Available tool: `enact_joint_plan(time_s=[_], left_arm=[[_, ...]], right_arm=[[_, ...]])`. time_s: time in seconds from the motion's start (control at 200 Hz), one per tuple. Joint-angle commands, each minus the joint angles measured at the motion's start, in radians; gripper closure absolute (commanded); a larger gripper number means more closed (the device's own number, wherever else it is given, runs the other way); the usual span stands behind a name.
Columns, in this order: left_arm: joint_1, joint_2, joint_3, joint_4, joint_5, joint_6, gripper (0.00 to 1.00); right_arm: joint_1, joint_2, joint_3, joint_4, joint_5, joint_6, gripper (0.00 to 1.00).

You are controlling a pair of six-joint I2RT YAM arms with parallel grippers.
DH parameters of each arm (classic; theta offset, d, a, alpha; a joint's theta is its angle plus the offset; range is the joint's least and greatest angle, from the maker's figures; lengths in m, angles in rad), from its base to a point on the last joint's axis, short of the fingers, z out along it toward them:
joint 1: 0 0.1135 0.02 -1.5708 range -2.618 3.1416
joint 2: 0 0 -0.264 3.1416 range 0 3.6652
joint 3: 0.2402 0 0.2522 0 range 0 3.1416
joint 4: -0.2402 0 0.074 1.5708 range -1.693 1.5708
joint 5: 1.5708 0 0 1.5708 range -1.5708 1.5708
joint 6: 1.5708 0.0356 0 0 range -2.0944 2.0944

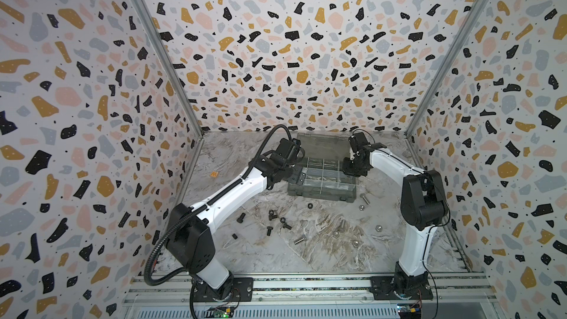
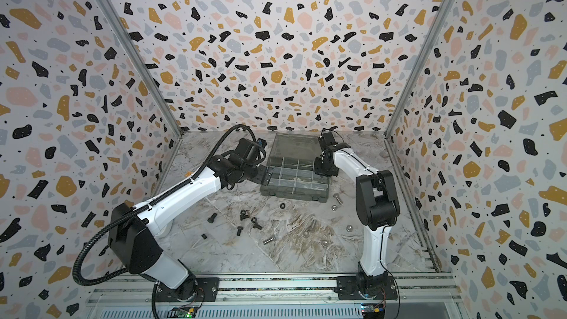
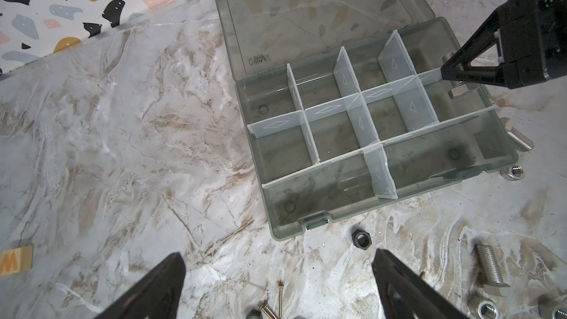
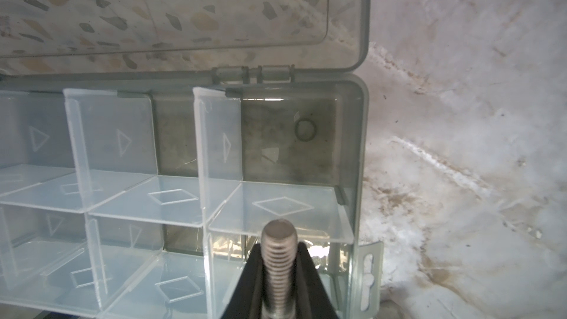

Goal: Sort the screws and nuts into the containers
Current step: 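Carry the silver bolt with the right gripper over an organizer compartment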

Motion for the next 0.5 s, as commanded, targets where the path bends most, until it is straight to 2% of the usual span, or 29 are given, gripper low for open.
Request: enact_joint_plan(time_s=[0.0, 0.496], left_arm=[[-0.003, -0.032, -0.019, 0.020, 0.005, 0.008, 0.03], [-0.004, -0.060, -0.059, 0.030, -0.008, 0.005, 0.03]], right_arm=[[0.016, -0.050, -0.026, -0.072, -0.010, 0.013, 0.83], [0.040, -0.091, -0.066, -0.070, 0.005, 0.033, 0.83]])
